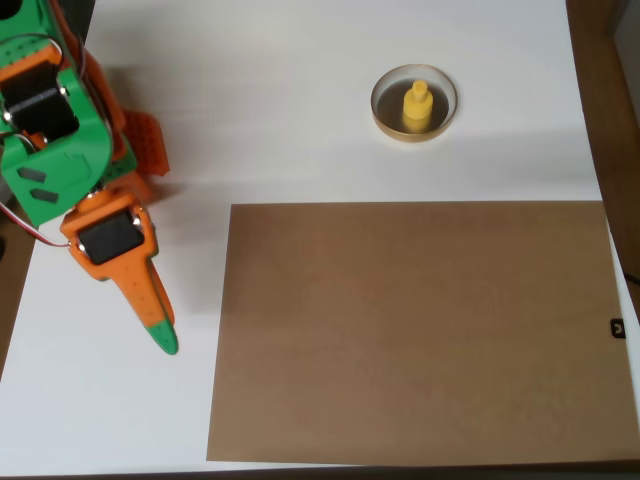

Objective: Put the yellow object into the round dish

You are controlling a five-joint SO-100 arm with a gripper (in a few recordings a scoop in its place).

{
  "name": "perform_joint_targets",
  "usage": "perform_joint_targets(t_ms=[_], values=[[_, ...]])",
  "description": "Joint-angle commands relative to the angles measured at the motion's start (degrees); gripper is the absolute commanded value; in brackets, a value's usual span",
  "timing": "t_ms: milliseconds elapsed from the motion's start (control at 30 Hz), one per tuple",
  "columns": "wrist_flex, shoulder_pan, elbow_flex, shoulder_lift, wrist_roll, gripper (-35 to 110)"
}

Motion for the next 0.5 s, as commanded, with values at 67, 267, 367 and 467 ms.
perform_joint_targets(t_ms=[67,267,367,467], values=[[3.3,0.9,1.1,5.3,-1.5,28],[4.3,1.6,1.5,5.3,-2.0,26],[4.6,2.8,1.8,5.3,-0.7,25],[4.6,4.3,2.5,5.4,1.3,24]])
